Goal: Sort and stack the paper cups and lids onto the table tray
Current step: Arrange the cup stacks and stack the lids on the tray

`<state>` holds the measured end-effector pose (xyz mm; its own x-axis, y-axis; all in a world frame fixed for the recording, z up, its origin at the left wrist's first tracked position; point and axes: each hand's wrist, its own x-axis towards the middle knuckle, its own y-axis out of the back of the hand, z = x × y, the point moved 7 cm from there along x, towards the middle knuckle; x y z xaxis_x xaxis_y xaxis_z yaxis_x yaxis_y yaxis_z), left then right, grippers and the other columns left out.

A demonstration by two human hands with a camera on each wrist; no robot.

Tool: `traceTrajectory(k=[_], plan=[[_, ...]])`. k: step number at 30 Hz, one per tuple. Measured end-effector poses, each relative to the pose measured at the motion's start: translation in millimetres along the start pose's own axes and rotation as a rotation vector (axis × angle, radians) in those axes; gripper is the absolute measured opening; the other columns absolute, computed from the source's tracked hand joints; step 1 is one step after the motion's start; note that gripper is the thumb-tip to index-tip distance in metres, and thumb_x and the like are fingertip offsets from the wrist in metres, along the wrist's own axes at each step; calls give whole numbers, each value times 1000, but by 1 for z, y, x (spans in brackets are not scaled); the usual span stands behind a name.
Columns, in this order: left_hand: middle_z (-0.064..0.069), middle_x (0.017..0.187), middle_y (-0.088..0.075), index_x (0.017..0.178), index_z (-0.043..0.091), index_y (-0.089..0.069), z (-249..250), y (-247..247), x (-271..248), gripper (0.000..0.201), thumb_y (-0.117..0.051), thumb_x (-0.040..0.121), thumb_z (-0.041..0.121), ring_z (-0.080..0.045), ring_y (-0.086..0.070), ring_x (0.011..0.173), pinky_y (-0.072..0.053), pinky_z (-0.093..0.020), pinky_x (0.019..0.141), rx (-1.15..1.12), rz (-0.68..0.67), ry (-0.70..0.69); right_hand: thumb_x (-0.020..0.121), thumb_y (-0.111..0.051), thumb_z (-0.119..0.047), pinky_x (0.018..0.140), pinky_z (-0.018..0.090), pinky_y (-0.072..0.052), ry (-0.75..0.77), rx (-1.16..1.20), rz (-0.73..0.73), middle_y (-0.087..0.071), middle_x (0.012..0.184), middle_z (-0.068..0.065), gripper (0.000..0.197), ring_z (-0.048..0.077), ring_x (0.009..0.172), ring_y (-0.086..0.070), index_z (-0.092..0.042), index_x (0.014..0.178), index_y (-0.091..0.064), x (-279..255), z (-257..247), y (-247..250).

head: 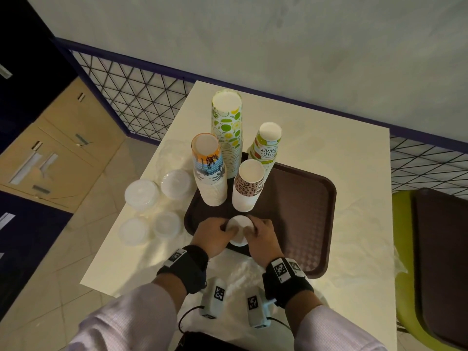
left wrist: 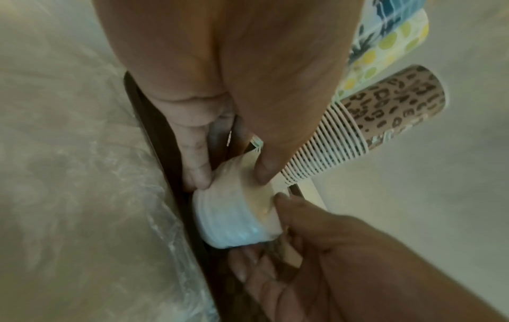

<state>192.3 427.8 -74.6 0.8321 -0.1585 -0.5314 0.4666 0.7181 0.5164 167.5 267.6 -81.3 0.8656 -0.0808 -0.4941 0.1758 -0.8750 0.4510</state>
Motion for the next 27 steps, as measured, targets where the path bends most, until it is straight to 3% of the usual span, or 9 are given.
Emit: traceTrajectory(k=[2,4,8,11,14,16,18,21,27], plan=[[5,123,-72,140,20,-64,-4,1,2,45,-69,98,34,-16,-66,117,-53,-29,98,-56,-14,0,102,-53,-18,101,25,-39,19,20,-15,-45,132,6,43,18,112,-52,-23,145,-53,-3,-2,2],[2,141,-65,150,25,-55,-7,0,2,58,-72,95,35,-17,-62,126,-53,-43,108,-103,-27,-7,101,-55,-17,97,22,-39,50,16,-14,-49,131,4,44,16,111,-53,-25,144,-54,-6,-2,3],[3,141,-65,148,26,-57,-4,0,3,52,-68,98,35,-17,-63,125,-52,-42,109,-50,-8,-56,101,-55,-18,95,18,-38,107,-51,16,-53,132,3,44,19,114,-56,-26,143,-55,-5,-5,4],[4,135,-68,144,27,-61,-2,3,5,41,-60,103,34,-17,-64,120,-51,-37,107,-41,-8,-48,100,-54,-23,99,20,-37,117,-84,-32,-48,140,4,51,23,125,-53,-26,151,-45,-4,-9,0],[3,124,-73,136,25,-67,-3,3,10,34,-57,105,34,-18,-68,110,-53,-40,102,-38,-35,-43,84,-72,-41,109,38,-41,145,-135,-154,-36,151,-1,92,24,134,-41,-29,160,-21,-8,-5,-6],[3,123,-73,136,25,-67,-5,3,12,35,-58,103,35,-19,-68,111,-54,-44,103,-61,-33,-32,75,-82,-39,112,45,-40,164,-250,-207,-28,155,-3,113,25,135,-34,-27,161,-9,-8,-3,-11],[5,127,-72,138,28,-65,-9,1,13,38,-59,101,37,-18,-67,116,-55,-46,105,-111,-32,-27,75,-85,-35,111,47,-41,189,-329,-166,-30,155,-3,114,27,134,-36,-26,160,-11,-4,-4,-13],[9,130,-70,140,35,-63,-11,0,15,39,-62,101,33,-16,-65,120,-55,-46,106,-171,-22,-46,75,-86,-35,105,44,-48,230,-342,-61,-41,148,-3,101,28,126,-48,-27,156,-26,4,-6,-13],[12,121,-73,139,33,-64,-10,2,12,57,-84,86,40,-8,-68,112,-61,-37,97,-212,-32,-95,72,-88,-36,104,39,-50,274,-296,-136,-43,144,-4,99,25,126,-53,-26,154,-33,13,-8,-8]])
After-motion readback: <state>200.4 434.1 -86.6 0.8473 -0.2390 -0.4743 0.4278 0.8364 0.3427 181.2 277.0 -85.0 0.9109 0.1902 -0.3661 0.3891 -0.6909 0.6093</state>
